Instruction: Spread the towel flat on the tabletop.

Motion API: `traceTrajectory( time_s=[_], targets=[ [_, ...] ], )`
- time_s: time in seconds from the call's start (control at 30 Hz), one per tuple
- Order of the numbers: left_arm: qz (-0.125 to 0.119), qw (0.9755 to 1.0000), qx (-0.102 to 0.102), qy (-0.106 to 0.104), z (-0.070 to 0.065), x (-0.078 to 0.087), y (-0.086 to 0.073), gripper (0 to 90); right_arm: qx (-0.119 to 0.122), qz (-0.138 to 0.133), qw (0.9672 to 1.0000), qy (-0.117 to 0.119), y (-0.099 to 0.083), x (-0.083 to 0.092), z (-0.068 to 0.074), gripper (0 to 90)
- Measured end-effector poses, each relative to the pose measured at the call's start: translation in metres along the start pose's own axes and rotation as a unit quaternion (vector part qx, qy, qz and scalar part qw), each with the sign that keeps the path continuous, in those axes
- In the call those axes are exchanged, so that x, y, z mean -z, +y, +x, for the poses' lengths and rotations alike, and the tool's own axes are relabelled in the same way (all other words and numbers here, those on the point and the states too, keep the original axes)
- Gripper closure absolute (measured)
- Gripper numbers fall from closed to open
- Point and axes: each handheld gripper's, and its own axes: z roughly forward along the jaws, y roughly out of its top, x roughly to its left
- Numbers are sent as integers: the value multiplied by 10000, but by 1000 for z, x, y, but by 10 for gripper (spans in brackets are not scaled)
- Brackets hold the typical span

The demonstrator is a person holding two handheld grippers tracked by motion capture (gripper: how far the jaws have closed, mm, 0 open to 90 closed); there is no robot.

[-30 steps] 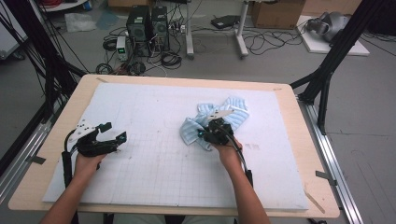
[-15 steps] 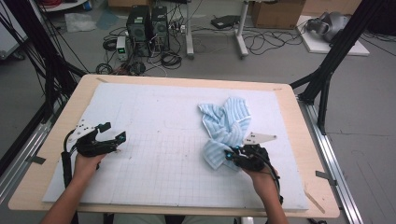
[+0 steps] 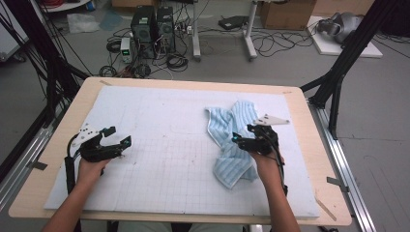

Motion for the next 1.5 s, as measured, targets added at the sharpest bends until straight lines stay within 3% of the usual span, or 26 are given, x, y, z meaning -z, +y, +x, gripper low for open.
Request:
traceTrajectory(
  time_s=[0.03,0.07,0.17,0.23,0.37,0.4,0.43,0.47,0.5,0.57,0.67,0.7,0.73,0.83,0.93,1.0,1.07,1.1,1.13,1.17,1.2,1.27,1.3,1.37,1.43,1.5],
  targets=[
    [5,10000,-1,-1,0,0,0,177,-96,363,9992,-104,5,-25,-4,297],
    [8,10000,-1,-4,0,0,0,177,-96,363,9992,-104,5,-25,-4,297],
    [12,10000,7,-6,0,0,0,177,-181,739,9970,-115,4,-54,-8,294],
    [-6,10000,33,8,1,1,0,177,-226,1268,9914,-223,-1,-79,-12,287],
    [-36,10000,60,46,2,2,0,178,-402,1242,9913,-170,-4,-87,-12,350],
    [-28,10000,60,46,2,2,0,179,-364,1230,9917,-55,-4,-87,-9,452],
    [-34,10000,60,43,2,2,0,179,-301,1249,9916,168,-3,-86,-6,682],
    [-43,10000,63,52,2,1,1,179,-301,1249,9916,168,-3,-86,-6,682],
    [-48,10000,61,63,3,2,1,180,-182,1247,9908,487,-2,-87,3,735],
    [-81,9999,87,78,4,2,2,180,-102,1218,9905,624,-1,-89,10,739],
    [-104,9998,130,120,6,4,2,180,-106,1077,9863,1242,2,-97,31,741],
    [-118,9997,150,125,7,4,2,180,58,1009,9825,1562,7,-105,49,740],
    [-116,9997,150,131,8,4,2,180,58,1009,9825,1562,7,-105,49,740],
    [-113,9997,145,144,9,6,2,180,267,999,9775,1838,12,-117,76,739],
    [-108,9997,177,156,10,7,2,180,327,897,9711,2188,16,-124,93,736],
    [-102,9996,183,166,11,7,2,180,528,945,9663,2336,17,-125,102,679],
    [-93,9996,187,175,12,8,2,180,461,989,9670,2300,16,-121,101,543],
    [-79,9997,176,170,12,9,2,180,221,746,9716,2236,18,-111,90,473],
    [-80,9996,189,183,12,9,2,180,221,746,9716,2236,18,-111,90,473],
    [-82,9996,199,191,12,9,2,180,20,508,9764,2099,20,-100,79,467],
    [-78,9996,182,193,12,10,2,180,-74,331,9817,1873,21,-92,70,467],
    [-72,9996,188,195,11,9,1,180,-125,297,9922,1202,20,-78,53,465],
    [-55,9997,178,186,11,8,1,180,-163,381,9944,969,18,-75,46,456],
    [-19,9997,145,172,10,6,1,180,-278,682,9933,895,12,-76,40,412],
    [3,9998,140,151,9,5,1,180,-405,885,9877,1226,4,-81,43,379],
    [12,9998,125,148,8,4,0,180,-518,873,9823,1575,0,-83,50,366]
  ],
)
